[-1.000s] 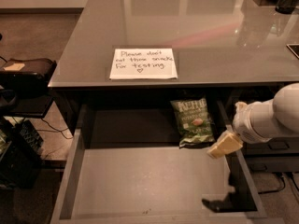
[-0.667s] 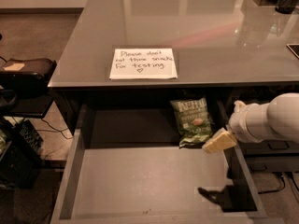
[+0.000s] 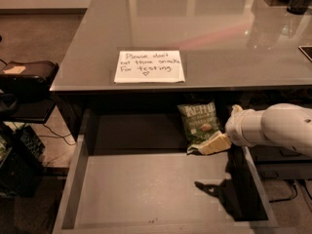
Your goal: Pick green jalapeno chip bag from top drawer and place on counter
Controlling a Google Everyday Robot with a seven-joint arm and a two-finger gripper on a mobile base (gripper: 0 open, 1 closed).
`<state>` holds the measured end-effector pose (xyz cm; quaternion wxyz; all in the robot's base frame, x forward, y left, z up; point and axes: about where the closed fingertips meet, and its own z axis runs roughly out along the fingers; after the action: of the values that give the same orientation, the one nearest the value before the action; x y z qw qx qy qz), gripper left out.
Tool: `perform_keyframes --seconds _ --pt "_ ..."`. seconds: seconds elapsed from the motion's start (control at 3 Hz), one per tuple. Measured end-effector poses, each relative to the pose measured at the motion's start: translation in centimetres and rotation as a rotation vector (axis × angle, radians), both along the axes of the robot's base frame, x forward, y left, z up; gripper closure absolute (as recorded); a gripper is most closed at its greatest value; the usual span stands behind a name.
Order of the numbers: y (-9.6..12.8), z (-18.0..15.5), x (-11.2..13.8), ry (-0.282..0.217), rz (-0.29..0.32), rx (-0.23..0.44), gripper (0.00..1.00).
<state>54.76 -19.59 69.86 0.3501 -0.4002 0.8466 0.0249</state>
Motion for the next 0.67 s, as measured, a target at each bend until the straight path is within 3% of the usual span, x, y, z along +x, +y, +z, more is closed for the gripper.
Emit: perform_keyframes --seconds 0.67 --pt "1.4 -2.9 2.2 0.008 0.043 0.063 0.0"
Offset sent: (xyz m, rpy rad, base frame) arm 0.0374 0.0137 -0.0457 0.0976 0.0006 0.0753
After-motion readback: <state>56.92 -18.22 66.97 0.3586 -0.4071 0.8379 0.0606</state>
